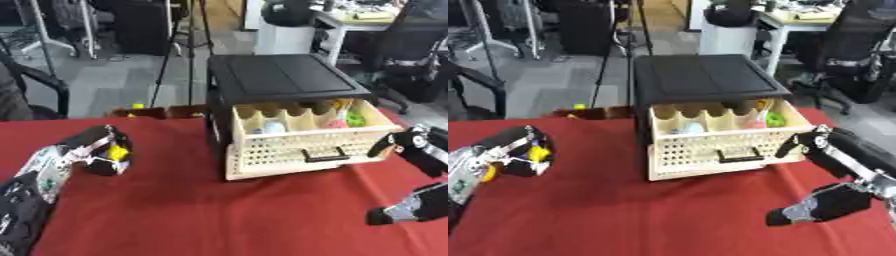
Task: Pick up objects from table and place into drawer.
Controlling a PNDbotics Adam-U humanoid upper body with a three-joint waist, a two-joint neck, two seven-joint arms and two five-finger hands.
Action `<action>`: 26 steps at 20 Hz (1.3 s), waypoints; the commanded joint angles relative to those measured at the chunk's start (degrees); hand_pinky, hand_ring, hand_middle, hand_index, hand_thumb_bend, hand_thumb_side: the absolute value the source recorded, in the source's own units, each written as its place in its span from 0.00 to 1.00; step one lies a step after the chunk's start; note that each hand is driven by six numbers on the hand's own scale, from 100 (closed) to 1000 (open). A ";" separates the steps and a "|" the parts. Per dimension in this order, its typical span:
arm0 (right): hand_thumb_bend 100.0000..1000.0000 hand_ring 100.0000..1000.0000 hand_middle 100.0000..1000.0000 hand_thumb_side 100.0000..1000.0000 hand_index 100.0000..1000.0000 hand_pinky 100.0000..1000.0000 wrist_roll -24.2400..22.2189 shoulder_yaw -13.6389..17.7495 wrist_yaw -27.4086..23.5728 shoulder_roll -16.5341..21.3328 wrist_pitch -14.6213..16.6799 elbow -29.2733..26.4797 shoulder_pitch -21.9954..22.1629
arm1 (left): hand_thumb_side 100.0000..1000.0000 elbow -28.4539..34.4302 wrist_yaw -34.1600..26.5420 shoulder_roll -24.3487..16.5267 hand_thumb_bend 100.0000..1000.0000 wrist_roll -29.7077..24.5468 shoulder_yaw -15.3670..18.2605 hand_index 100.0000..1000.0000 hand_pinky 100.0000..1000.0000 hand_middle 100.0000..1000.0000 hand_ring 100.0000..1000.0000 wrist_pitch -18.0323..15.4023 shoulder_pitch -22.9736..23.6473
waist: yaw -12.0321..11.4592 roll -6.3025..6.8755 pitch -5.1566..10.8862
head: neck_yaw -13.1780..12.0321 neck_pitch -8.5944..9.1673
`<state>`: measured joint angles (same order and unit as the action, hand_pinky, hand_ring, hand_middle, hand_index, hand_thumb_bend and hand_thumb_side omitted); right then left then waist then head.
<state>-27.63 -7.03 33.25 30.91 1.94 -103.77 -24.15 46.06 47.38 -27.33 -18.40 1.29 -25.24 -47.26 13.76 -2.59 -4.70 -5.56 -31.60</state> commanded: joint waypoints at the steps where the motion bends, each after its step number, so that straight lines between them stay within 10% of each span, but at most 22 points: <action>1: 1.00 0.00 0.00 0.52 0.65 0.04 0.27 0.75 0.32 0.57 -0.04 -0.26 -0.52 | 0.27 4.39 -6.56 -2.05 0.00 -2.26 0.09 0.62 0.00 0.27 0.00 0.44 -1.99 | 0.01 -0.07 1.00 | 0.10 0.52; 12: 1.00 0.00 0.00 0.52 0.65 0.04 -0.04 0.42 0.05 -0.09 0.17 -0.14 -0.48 | 0.39 18.90 -26.10 -0.24 0.00 -10.00 -5.38 0.61 0.00 0.27 0.00 3.36 -5.90 | 0.86 -0.45 1.76 | -0.72 1.00; 26: 1.00 0.00 0.00 0.51 0.65 0.05 -1.67 -1.35 -0.75 -2.39 1.12 0.24 -1.29 | 0.49 19.84 -28.26 5.86 0.00 -6.77 -8.05 0.61 0.00 0.28 0.02 3.93 -10.99 | 5.11 -0.14 2.60 | -1.73 1.18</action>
<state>-29.01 -8.54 32.97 27.95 2.87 -103.27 -24.32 65.45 18.82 -21.47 -26.19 -6.75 -21.24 -56.66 19.07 -2.71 -2.82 -7.04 -31.03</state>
